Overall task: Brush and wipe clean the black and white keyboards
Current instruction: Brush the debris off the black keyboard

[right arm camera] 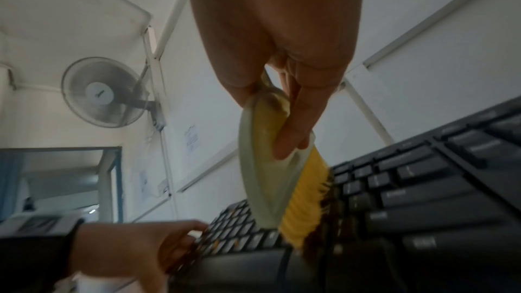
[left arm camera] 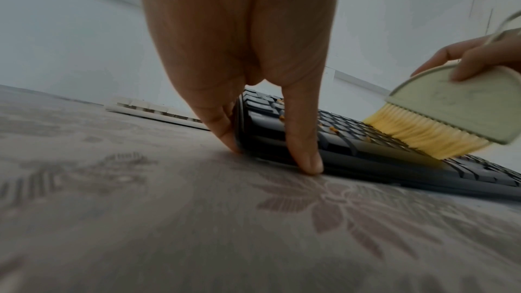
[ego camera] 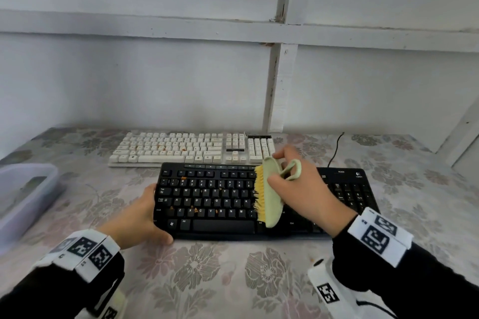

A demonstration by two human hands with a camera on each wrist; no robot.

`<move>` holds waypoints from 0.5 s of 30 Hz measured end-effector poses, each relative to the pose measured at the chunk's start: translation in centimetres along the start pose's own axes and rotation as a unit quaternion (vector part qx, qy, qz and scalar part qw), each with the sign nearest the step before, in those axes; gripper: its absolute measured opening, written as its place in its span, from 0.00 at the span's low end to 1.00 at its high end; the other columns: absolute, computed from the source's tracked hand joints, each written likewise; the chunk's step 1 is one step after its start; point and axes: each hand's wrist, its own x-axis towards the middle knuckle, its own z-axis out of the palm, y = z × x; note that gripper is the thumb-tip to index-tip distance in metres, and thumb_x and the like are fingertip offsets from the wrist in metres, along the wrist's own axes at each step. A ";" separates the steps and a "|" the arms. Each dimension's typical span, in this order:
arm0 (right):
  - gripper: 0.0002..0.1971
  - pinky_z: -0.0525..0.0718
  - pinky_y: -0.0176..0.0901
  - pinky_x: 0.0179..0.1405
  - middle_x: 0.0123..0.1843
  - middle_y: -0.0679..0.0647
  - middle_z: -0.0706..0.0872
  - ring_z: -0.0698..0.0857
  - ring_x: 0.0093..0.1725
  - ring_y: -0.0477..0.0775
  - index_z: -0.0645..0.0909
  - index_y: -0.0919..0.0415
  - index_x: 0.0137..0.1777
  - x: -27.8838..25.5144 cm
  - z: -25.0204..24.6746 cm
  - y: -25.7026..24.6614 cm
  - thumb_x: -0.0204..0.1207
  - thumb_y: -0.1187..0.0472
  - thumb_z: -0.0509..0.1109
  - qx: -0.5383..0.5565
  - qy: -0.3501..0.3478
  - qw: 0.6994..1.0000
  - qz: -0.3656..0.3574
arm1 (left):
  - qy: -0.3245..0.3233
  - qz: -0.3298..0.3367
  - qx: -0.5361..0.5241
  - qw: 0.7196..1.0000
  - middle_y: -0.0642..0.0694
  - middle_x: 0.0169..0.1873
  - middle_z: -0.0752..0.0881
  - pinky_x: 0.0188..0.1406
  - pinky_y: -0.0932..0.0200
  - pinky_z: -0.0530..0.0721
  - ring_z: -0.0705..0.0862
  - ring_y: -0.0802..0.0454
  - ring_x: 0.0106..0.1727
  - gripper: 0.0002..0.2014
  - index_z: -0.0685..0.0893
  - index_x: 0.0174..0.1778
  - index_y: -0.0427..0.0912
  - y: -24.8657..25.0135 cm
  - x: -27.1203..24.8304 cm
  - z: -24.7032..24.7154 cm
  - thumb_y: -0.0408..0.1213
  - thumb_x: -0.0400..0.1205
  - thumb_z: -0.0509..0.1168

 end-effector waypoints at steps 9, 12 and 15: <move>0.05 0.78 0.41 0.29 0.41 0.56 0.86 0.78 0.33 0.48 0.76 0.55 0.50 -2.2 -0.7 -0.5 0.75 0.63 0.65 -0.009 -0.034 0.999 0.002 | 0.001 0.003 0.018 1.000 0.55 0.60 0.74 0.53 0.65 0.75 0.78 0.56 0.57 0.53 0.52 0.76 0.51 0.4 -0.2 0.0 0.32 0.63 0.80; 0.09 0.81 0.42 0.28 0.44 0.58 0.86 0.80 0.33 0.49 0.75 0.55 0.55 -0.2 -1.6 -1.4 0.76 0.64 0.64 0.004 0.029 1.000 -0.012 | -0.002 0.001 0.015 1.000 0.53 0.61 0.73 0.54 0.64 0.74 0.76 0.55 0.59 0.54 0.51 0.77 0.51 0.4 -0.3 -0.1 0.32 0.62 0.80; 0.12 0.85 0.46 0.29 0.43 0.59 0.86 0.82 0.33 0.51 0.73 0.54 0.57 0.8 -1.3 -1.2 0.76 0.66 0.64 0.010 0.045 0.999 -0.006 | -0.004 0.003 0.009 1.000 0.52 0.63 0.72 0.56 0.64 0.73 0.75 0.54 0.60 0.55 0.50 0.77 0.51 0.4 -0.3 0.0 0.31 0.62 0.80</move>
